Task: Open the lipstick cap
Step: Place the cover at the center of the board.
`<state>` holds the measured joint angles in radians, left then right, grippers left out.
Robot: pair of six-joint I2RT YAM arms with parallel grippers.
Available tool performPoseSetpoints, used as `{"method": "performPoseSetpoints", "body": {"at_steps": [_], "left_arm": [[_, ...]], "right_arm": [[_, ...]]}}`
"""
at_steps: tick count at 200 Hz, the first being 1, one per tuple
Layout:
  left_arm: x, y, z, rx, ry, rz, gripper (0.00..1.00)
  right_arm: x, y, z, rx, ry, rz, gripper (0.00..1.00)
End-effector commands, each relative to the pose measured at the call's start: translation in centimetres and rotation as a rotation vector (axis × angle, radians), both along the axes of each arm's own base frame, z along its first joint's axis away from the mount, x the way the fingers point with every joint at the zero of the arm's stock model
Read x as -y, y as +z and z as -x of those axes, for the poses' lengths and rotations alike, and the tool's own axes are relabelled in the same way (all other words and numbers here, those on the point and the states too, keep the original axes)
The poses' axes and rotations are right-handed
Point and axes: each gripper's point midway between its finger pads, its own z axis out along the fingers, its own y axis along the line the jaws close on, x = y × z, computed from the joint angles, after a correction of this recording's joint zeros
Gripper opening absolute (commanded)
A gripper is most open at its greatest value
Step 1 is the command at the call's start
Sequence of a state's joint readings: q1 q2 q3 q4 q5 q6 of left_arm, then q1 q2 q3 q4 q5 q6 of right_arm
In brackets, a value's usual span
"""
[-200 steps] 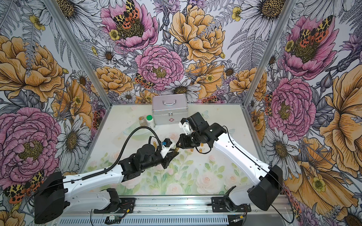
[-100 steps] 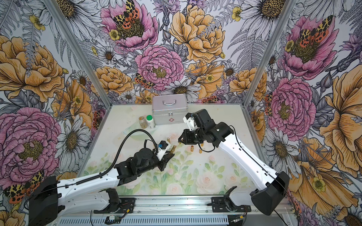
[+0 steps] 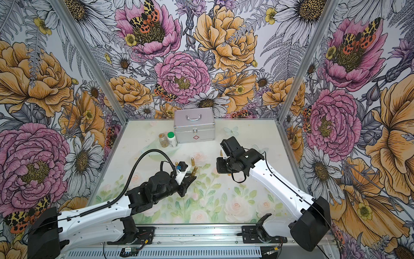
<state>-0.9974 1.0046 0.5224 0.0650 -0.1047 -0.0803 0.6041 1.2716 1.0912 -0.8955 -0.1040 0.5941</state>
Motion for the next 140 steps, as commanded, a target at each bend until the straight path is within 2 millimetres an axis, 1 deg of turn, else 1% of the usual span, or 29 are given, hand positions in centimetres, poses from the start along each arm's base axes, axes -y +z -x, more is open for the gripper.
{"method": "performPoseSetpoints", "body": {"at_steps": [1,33,64,93,140], "left_arm": [[0.1,0.8,0.1,0.008,0.001,0.056,0.0],[0.7,1.2,0.3,0.011,-0.016,0.076,0.0],[1.0,1.2,0.3,0.011,-0.018,0.08,0.0],[1.3,1.2,0.4,0.01,-0.025,0.08,0.0],[1.4,1.2,0.4,0.012,-0.027,0.08,0.0]], "right_arm": [[1.3,-1.4,-1.0,0.091,-0.079,0.033,0.2],[2.5,-5.8,-0.5,0.066,-0.123,0.1,0.2],[2.5,-8.9,-0.3,0.075,-0.122,0.143,0.2],[1.7,-10.4,-0.3,0.088,-0.093,0.172,0.2],[1.2,-11.6,-0.6,0.109,-0.07,0.212,0.2]]}}
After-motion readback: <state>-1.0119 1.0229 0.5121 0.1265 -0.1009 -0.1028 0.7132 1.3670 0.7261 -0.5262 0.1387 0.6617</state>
